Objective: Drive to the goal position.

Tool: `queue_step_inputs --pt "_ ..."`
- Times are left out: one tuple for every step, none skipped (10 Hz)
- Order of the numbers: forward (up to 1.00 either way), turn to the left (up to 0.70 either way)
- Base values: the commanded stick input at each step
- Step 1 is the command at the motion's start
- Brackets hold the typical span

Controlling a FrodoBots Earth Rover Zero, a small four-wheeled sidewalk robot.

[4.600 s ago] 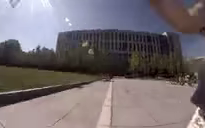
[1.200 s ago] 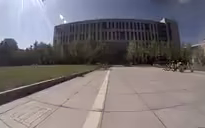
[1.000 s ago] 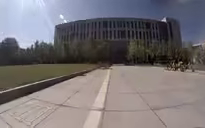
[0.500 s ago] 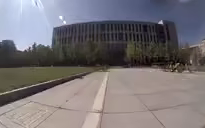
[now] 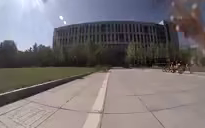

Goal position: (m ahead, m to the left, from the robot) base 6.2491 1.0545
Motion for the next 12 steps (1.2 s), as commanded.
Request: queue_step_inputs --pt "-0.04 0.04" --pt "-0.05 0.03" --pt "-0.05 0.02" --pt "-0.06 0.02" --pt "-0.06 0.01" --pt "-0.06 0.01" --pt "-0.06 0.01" --pt "-0.06 0.01" --pt "-0.06 0.01" --pt "-0.06 0.01" --pt "-0.06 0.01" --pt "-0.06 0.01"
